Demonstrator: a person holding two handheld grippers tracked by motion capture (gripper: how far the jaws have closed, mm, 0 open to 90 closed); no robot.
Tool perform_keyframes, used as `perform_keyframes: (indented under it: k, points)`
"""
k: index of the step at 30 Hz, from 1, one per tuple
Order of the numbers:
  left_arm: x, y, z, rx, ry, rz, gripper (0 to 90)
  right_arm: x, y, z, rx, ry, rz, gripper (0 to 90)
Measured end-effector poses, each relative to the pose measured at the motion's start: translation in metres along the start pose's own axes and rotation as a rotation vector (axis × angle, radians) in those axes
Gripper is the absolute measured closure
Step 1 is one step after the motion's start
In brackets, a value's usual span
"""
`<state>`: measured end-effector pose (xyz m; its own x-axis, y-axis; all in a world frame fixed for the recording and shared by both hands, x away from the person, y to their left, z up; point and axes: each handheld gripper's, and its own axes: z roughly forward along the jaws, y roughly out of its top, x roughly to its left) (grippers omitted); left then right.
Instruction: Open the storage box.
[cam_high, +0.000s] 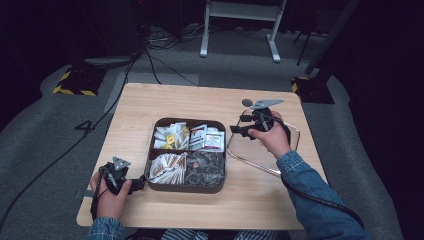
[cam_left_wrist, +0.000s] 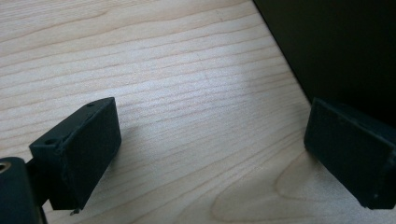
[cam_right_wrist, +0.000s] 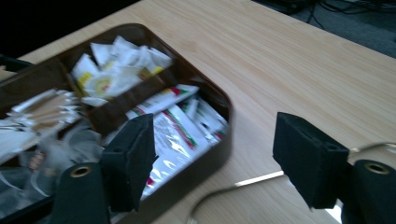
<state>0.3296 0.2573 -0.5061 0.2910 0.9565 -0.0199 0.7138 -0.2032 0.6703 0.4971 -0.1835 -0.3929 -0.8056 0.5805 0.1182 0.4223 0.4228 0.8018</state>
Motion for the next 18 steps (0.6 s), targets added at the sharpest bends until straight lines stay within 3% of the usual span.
perform_keyframes:
  k: [7, 10, 18]
  points:
    - [-0.001, -0.002, -0.002, 0.000, -0.003, 0.007, 4.2, 0.042, 0.022, 0.013, -0.010, 0.104, -0.064, 44.7]
    - [-0.001, -0.003, -0.002, -0.002, -0.006, 0.003, 4.2, 0.062, 0.030, 0.024, 0.011, 0.165, -0.089, 53.7]
    - [-0.002, -0.004, -0.004, -0.002, -0.006, 0.008, 4.2, 0.105, 0.042, 0.054, 0.035, 0.248, -0.170, 56.6]
